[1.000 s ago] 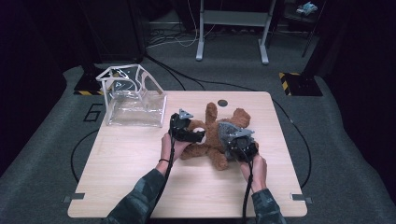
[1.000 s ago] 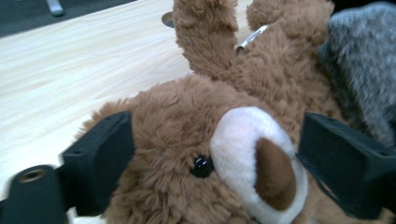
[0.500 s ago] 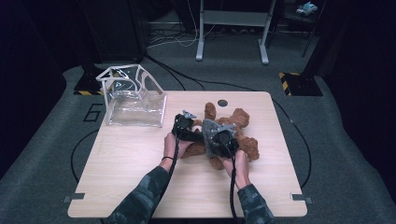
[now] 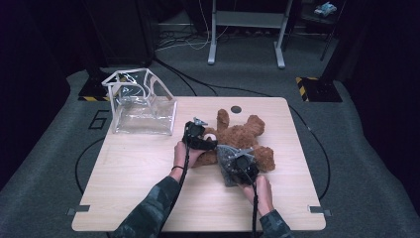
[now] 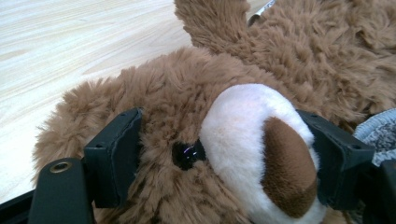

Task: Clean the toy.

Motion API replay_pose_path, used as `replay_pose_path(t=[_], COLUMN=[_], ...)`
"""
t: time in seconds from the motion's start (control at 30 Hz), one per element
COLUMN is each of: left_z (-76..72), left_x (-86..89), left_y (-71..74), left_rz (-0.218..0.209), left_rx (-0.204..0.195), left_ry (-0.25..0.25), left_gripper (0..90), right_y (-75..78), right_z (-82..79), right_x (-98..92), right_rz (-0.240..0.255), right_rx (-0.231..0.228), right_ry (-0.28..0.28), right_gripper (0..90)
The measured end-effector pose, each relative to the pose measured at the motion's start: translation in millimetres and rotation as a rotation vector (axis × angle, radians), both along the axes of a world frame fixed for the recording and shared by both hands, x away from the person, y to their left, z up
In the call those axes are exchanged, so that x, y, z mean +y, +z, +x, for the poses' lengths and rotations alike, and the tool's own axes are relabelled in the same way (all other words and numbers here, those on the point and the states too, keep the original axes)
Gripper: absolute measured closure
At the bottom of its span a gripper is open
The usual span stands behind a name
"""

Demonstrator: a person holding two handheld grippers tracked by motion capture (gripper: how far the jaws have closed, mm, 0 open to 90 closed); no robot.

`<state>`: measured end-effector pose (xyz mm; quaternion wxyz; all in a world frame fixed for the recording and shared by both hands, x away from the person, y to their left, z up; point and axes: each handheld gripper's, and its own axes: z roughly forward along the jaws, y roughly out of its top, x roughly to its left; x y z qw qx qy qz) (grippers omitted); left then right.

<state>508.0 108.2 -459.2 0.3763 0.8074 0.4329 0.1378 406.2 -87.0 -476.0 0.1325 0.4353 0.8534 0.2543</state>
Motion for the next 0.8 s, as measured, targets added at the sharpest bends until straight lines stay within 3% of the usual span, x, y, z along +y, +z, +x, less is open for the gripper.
replay_pose_path(t=[0.07,0.17,0.27,0.33,0.47,0.63,0.8], left_z=[-0.4,-0.9,0.1,1.5,5.5,6.4,4.2], left_x=[0.5,2.9,3.1,3.8,5.8,6.9,6.6], left_y=[0.6,2.6,1.6,1.5,-0.3,0.3,9.9], left_rz=[-0.003,-0.017,-0.024,-0.026,-0.048,-0.033,-0.004], left_rx=[-0.006,-0.005,0.0,0.009,0.025,0.035,0.019], left_ry=[-0.003,-0.01,-0.005,-0.005,0.0,-0.024,-0.058], left_gripper=[20.7,20.6,20.7,20.7,20.8,20.7,18.3], right_y=[6.5,23.4,38.6,38.7,15.7,-2.2,-4.9], right_z=[1.8,3.4,12.2,21.9,41.5,29.3,22.8], right_x=[-7.1,-10.6,-0.4,6.6,17.9,15.4,12.3], right_rz=[0.03,0.088,0.14,0.15,0.104,0.052,0.037], right_rx=[0.023,-0.026,-0.108,-0.115,-0.065,-0.05,-0.046], right_ry=[-0.009,-0.01,-0.038,-0.037,-0.044,-0.039,-0.04], right_gripper=[76.4,76.3,75.9,75.2,76.3,77.3,77.2])
